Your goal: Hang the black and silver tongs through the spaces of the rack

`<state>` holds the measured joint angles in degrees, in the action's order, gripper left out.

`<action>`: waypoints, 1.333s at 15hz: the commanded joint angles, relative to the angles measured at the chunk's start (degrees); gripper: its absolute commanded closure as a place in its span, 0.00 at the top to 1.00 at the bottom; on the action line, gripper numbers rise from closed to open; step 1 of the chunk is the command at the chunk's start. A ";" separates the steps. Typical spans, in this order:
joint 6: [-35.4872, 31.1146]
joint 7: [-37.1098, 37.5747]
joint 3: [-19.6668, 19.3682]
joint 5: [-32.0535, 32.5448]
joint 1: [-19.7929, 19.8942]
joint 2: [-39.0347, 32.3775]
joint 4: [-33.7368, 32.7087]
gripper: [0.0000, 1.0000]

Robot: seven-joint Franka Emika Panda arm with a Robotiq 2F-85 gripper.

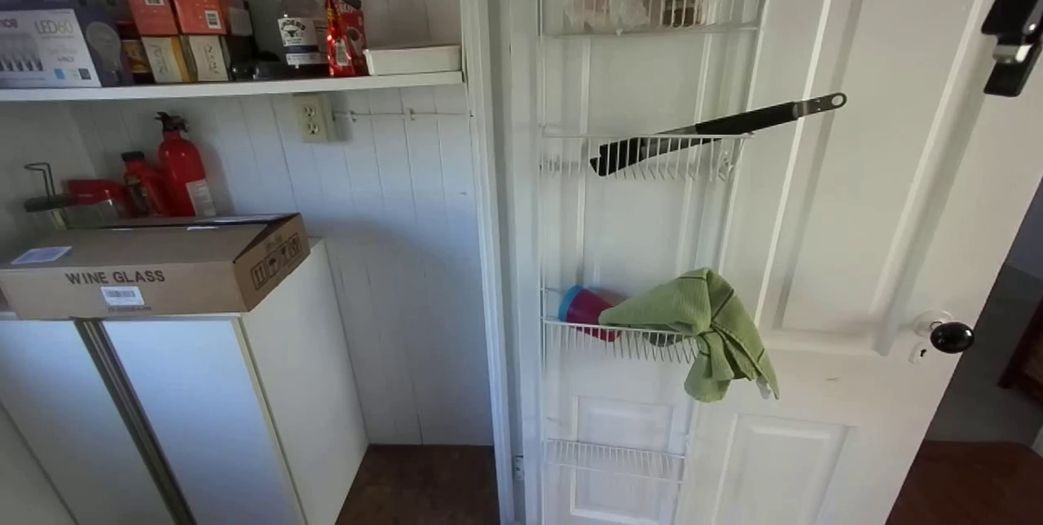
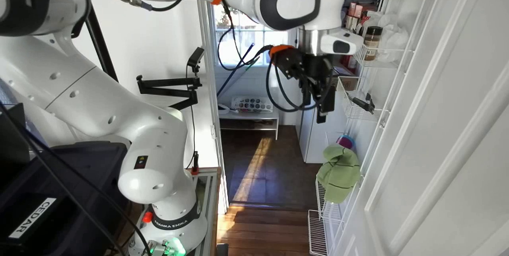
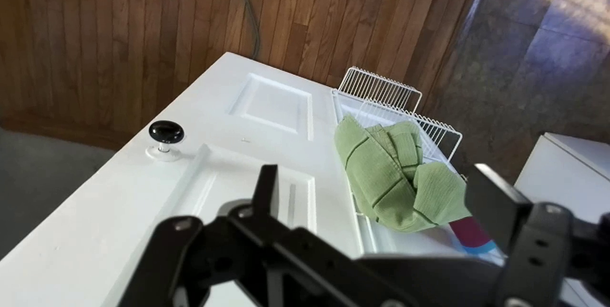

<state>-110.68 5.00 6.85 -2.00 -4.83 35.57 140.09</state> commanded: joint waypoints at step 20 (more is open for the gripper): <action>-1.28 -8.15 -11.14 -43.45 1.65 -23.88 -10.66 1.00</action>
<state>-114.25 3.29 -3.43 -38.28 -3.46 12.92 129.99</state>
